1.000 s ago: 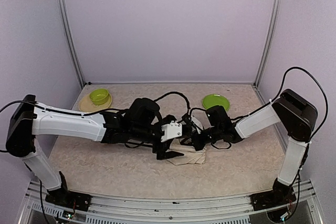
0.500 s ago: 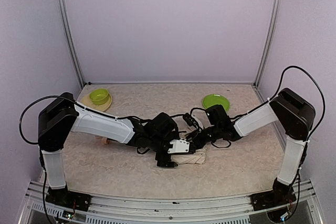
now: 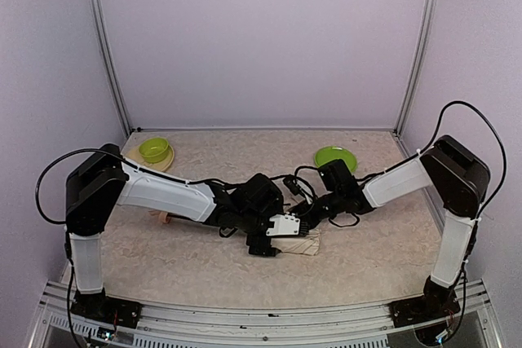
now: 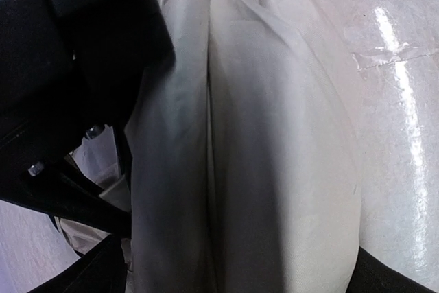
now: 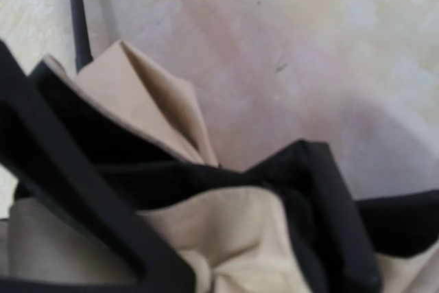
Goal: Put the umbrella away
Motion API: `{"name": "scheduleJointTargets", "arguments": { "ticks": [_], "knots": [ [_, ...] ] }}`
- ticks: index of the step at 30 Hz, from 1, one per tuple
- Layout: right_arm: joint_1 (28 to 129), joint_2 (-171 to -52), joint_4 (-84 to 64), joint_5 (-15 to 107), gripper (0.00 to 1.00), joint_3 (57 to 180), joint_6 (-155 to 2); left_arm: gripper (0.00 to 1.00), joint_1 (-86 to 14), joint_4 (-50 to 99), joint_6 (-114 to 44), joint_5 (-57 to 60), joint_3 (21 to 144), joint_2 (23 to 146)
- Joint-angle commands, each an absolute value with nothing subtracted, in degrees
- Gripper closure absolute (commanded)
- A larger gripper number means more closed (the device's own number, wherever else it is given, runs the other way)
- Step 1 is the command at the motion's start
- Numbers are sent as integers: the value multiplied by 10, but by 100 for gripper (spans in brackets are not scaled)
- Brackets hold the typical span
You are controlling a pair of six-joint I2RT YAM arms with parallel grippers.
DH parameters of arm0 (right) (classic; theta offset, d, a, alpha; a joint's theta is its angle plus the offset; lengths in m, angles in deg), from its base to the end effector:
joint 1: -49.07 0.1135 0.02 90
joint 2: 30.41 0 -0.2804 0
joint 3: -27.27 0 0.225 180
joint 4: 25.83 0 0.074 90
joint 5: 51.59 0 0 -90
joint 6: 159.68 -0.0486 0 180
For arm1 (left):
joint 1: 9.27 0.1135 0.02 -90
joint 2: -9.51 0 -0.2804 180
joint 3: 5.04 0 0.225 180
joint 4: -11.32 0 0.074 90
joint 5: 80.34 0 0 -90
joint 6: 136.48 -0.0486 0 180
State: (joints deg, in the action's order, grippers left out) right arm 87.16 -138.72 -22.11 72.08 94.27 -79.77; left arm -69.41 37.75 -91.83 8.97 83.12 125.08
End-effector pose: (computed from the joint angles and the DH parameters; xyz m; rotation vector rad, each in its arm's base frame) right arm 0.2651 0.2420 0.1502 -0.8866 2.2932 1.0860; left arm 0.2052 -0.3586 0.1639 2.0045 1.5183 -0.1207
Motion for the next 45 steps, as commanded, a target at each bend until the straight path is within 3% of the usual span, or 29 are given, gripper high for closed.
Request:
{"name": "scheduleJointTargets", "arguments": {
  "ticks": [1,5,10,17,20,21,22,30,38,45],
  "knots": [
    [859,-1373,-164,738,91,946,-799,5,-694,498,-944,136,792,1327],
    [849,-1359,-140,736,82,954,-801,11,-694,517,-949,120,785,1340],
    [827,-1327,-113,732,73,958,-798,39,-697,519,-954,111,772,1351],
    [785,-1271,-49,716,64,967,-756,60,-698,507,-966,111,761,1345],
    [757,-1249,-36,715,59,965,-730,84,-703,502,-976,112,755,1341],
    [752,-1244,-31,716,57,965,-718,97,-705,494,-978,115,750,1337],
    [750,-1244,-19,714,56,971,-702,100,-707,481,-980,118,744,1331],
    [751,-1222,32,713,52,1005,-548,100,-700,347,-987,84,669,1189],
    [789,-1137,-141,731,49,874,-392,100,-691,325,-1012,12,652,1068],
    [854,-1174,-197,732,40,832,-327,100,-701,349,-1017,35,659,1052]
  ]
}}
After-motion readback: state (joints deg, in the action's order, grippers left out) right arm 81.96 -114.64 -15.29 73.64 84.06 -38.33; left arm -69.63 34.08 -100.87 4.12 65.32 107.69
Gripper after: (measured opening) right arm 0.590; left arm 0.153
